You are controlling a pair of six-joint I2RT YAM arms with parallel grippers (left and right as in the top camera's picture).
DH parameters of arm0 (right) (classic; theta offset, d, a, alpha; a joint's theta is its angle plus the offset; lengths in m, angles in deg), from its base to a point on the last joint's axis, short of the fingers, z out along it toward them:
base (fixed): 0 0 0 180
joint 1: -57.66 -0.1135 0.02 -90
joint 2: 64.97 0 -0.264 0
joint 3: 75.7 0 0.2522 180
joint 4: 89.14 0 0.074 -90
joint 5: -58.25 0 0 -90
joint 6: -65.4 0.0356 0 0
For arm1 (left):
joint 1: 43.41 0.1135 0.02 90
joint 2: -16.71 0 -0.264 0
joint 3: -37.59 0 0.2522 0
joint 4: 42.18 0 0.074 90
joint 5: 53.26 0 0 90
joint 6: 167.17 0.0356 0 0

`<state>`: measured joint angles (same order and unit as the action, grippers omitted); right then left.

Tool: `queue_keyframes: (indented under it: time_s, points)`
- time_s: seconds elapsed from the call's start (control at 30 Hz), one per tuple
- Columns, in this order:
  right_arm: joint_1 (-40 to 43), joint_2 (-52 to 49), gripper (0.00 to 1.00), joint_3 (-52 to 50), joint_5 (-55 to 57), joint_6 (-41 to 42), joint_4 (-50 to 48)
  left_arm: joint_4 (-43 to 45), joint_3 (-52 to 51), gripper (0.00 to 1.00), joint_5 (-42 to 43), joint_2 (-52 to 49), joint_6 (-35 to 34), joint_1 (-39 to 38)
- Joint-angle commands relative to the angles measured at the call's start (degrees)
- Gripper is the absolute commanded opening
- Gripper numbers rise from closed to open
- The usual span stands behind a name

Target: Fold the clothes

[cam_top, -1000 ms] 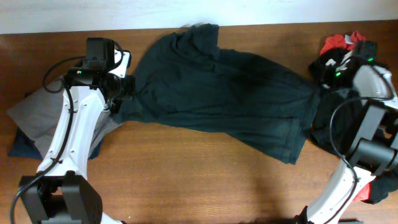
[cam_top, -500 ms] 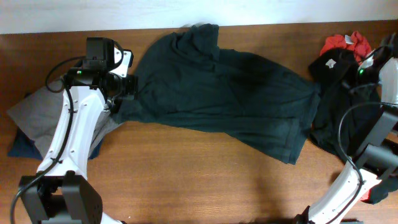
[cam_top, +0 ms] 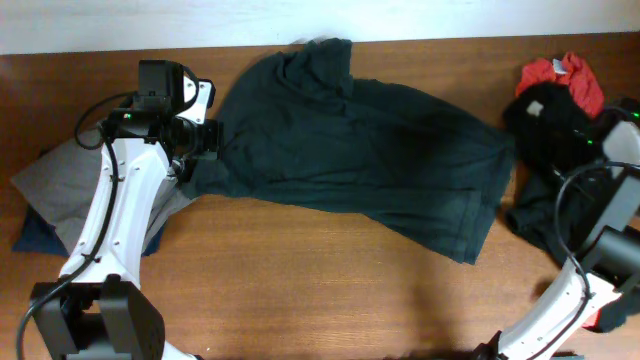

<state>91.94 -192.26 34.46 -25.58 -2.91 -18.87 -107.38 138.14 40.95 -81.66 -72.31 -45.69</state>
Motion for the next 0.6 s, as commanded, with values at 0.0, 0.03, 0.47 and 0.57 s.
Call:
queue_keyframes:
  time_s: [0.0,0.03,0.47,0.57]
  points:
    - [5.9,-0.61,0.04,2.84,6.84,1.38,3.26,-0.02,-0.07,0.62,0.98,-0.15,-0.79,-0.07]
    - [6.45,-0.55,0.04,4.11,5.57,0.81,4.07,-0.02,-0.07,0.62,0.98,-0.15,-0.79,-0.07]
    - [2.01,8.57,0.47,10.93,-33.68,-20.55,7.58,0.17,0.87,0.7,0.96,0.81,-0.76,-0.04]
    - [-1.01,10.25,0.53,10.91,-34.03,-21.9,13.0,0.17,1.7,0.72,0.96,1.68,-0.76,-0.07]
